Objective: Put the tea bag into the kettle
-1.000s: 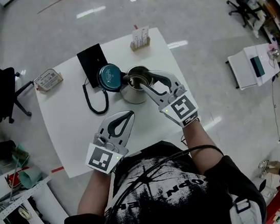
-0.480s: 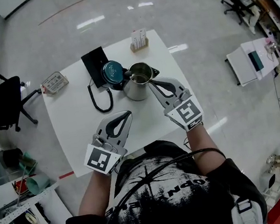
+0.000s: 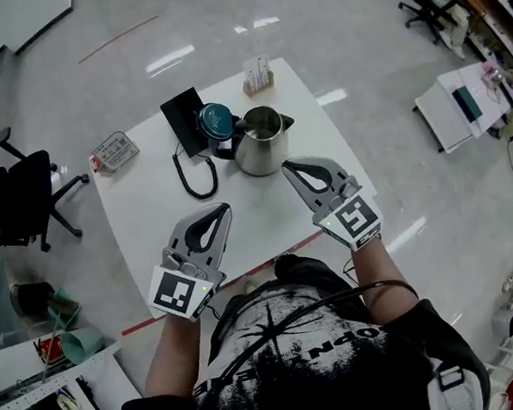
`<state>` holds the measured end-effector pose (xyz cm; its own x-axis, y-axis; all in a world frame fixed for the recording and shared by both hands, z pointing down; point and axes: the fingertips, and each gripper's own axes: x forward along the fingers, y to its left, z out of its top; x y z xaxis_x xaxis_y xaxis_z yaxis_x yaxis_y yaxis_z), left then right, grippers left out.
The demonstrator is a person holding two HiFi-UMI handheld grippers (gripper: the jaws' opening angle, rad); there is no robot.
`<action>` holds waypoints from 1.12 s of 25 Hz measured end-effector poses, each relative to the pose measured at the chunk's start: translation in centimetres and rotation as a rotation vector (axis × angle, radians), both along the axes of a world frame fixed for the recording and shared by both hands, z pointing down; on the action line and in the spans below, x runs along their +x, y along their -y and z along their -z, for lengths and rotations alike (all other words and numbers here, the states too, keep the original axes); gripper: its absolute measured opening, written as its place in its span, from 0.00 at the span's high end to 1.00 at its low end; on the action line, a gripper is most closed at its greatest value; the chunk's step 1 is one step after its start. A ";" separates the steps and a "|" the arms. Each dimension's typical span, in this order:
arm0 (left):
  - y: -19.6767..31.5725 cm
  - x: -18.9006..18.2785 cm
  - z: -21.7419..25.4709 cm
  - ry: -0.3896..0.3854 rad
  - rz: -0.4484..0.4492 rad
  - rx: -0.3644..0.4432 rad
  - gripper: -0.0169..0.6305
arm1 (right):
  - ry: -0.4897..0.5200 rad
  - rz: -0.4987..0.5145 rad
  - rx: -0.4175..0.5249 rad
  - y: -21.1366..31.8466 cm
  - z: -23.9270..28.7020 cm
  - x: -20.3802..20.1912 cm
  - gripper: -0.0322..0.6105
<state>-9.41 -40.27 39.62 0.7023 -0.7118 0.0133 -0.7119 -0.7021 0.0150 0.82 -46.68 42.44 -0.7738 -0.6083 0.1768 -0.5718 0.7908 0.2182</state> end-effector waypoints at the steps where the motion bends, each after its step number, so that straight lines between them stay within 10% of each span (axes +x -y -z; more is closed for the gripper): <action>1: -0.5 -0.3 0.0 0.003 0.001 0.001 0.96 | 0.012 0.003 -0.002 -0.8 0.0 0.0 0.93; 28: -9.7 -7.4 -0.9 0.023 0.092 0.004 0.96 | 0.036 0.071 0.033 -11.2 -1.0 -3.4 0.93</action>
